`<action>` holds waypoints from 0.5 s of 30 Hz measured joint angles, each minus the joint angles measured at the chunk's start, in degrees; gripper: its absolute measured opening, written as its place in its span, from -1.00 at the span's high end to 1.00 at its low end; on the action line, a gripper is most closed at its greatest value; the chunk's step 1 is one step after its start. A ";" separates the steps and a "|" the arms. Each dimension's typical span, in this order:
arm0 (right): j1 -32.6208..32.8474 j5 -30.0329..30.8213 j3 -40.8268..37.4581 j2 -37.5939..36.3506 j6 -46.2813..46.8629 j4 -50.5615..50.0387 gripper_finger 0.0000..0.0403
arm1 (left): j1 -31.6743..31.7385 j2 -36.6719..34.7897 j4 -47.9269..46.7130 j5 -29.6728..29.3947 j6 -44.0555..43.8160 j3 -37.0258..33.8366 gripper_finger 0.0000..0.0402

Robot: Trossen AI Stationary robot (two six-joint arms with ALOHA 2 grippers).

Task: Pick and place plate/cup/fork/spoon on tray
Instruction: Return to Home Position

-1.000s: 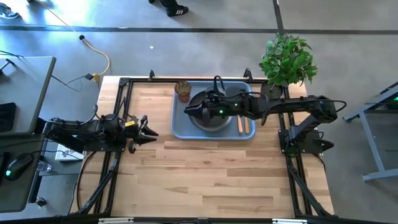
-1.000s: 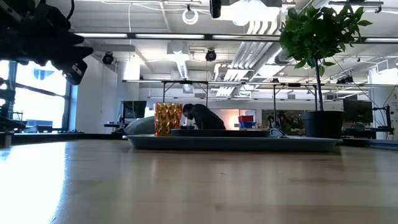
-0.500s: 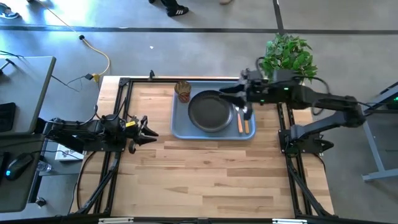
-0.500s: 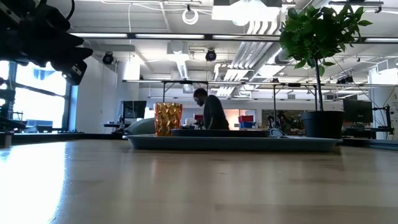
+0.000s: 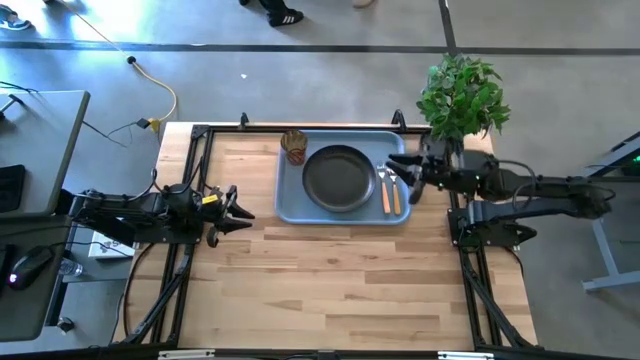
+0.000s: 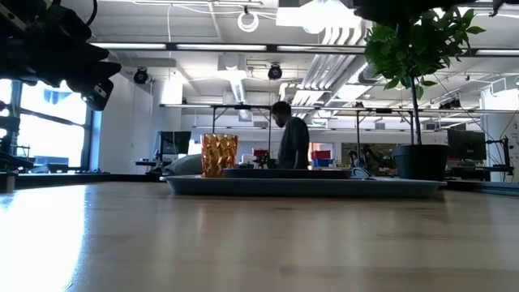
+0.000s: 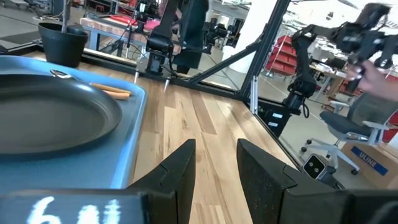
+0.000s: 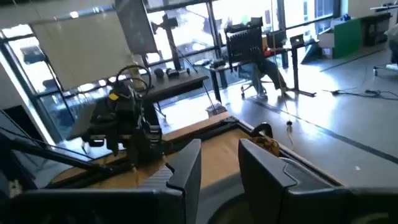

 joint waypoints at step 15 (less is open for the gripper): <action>0.02 -3.58 -26.33 -27.19 1.30 8.42 0.51 | 0.00 0.00 0.00 0.00 0.08 0.00 0.47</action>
